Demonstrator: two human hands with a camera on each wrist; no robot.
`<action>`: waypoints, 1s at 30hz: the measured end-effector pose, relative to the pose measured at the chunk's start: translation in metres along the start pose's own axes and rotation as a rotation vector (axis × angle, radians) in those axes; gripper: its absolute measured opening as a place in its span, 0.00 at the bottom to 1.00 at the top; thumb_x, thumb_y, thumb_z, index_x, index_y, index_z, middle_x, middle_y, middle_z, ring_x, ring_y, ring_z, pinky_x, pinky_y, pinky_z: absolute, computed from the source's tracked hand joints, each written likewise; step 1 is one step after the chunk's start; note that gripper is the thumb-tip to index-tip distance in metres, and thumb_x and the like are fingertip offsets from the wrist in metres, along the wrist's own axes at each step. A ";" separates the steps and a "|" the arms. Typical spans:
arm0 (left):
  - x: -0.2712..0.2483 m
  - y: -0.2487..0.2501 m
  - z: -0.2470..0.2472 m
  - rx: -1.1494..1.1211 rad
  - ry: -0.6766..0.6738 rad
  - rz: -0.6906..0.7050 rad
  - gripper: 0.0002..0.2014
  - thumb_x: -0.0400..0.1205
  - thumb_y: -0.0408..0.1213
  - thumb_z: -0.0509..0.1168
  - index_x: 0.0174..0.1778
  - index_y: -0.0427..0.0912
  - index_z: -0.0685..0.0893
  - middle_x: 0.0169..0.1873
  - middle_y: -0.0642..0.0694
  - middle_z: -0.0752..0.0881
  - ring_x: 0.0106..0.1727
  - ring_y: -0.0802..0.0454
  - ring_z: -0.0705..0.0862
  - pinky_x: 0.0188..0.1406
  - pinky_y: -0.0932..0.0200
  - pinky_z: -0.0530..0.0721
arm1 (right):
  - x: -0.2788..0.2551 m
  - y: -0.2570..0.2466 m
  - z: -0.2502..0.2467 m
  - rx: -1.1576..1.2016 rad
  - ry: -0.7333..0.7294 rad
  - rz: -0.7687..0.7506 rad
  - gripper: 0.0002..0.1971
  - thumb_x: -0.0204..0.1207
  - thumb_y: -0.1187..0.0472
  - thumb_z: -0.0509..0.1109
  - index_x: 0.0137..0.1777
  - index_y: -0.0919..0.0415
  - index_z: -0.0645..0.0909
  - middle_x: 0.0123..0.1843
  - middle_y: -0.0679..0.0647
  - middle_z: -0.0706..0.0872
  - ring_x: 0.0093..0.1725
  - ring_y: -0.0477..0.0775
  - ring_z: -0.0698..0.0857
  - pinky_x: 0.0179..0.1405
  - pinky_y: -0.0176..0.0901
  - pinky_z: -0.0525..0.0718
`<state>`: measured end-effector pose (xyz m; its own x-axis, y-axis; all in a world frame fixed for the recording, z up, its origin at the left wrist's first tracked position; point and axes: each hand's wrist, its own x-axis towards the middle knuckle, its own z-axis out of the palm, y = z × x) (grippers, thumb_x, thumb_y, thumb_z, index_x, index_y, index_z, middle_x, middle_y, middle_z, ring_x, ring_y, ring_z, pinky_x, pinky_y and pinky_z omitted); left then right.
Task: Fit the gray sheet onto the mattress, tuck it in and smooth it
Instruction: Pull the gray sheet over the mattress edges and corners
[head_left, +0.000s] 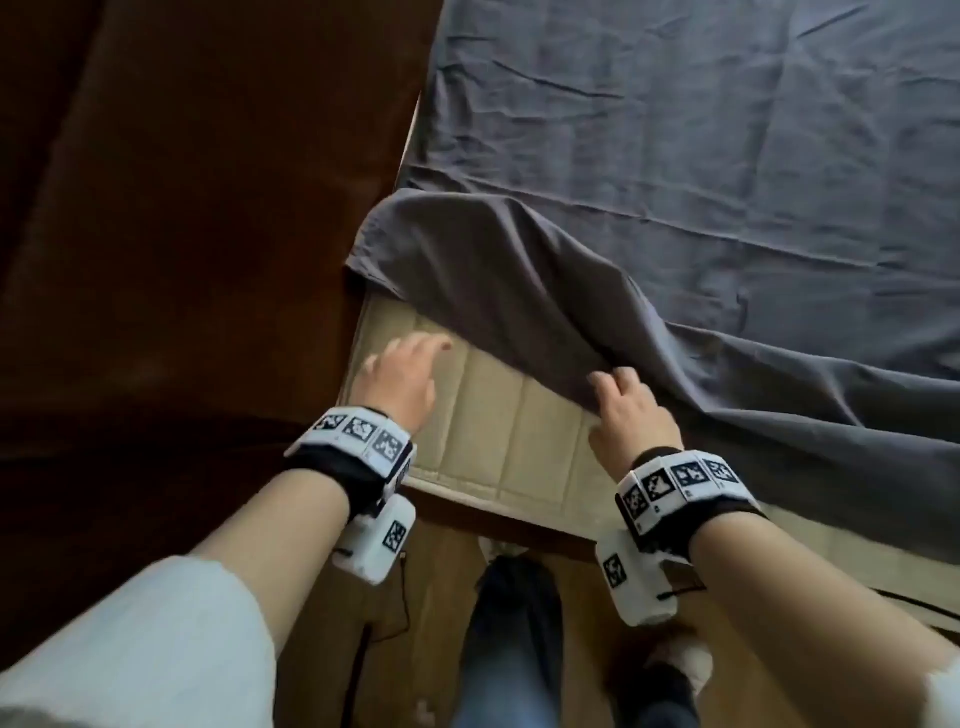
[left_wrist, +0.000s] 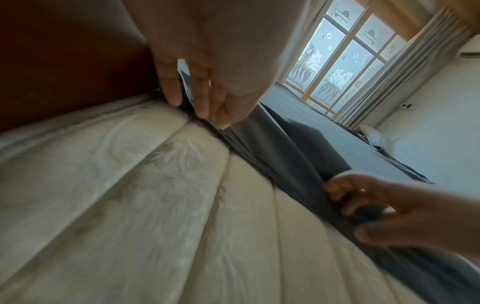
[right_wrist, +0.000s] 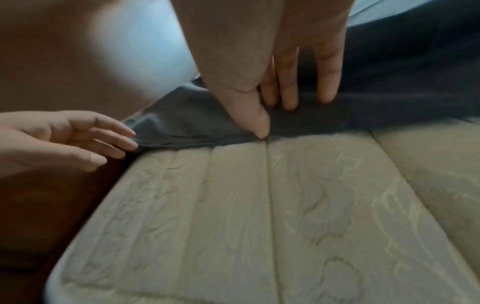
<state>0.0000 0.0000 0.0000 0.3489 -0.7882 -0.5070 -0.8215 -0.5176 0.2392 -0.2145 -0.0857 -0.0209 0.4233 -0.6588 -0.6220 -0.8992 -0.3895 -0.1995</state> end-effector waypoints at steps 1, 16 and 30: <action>0.016 -0.004 0.001 0.030 0.040 0.015 0.26 0.80 0.29 0.60 0.74 0.51 0.68 0.74 0.51 0.71 0.74 0.49 0.70 0.70 0.50 0.68 | 0.007 0.003 0.002 0.006 0.012 0.059 0.26 0.76 0.64 0.61 0.74 0.52 0.64 0.70 0.56 0.67 0.68 0.61 0.72 0.58 0.55 0.77; 0.071 -0.006 0.000 -0.090 0.205 0.125 0.08 0.82 0.35 0.60 0.53 0.46 0.82 0.56 0.46 0.84 0.61 0.44 0.79 0.62 0.52 0.64 | 0.011 0.041 0.007 0.213 0.052 0.203 0.14 0.80 0.59 0.63 0.65 0.59 0.77 0.62 0.64 0.82 0.62 0.68 0.80 0.56 0.54 0.78; -0.102 -0.089 0.081 -0.053 -0.143 -0.181 0.10 0.82 0.34 0.62 0.52 0.50 0.86 0.52 0.45 0.89 0.56 0.41 0.84 0.53 0.53 0.81 | -0.116 0.017 0.111 0.308 -0.247 -0.012 0.09 0.81 0.52 0.62 0.49 0.57 0.78 0.50 0.56 0.87 0.56 0.59 0.82 0.40 0.43 0.66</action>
<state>0.0009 0.1535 -0.0363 0.4181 -0.6275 -0.6568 -0.7249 -0.6662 0.1751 -0.2906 0.0551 -0.0360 0.4280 -0.4657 -0.7746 -0.9016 -0.1596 -0.4022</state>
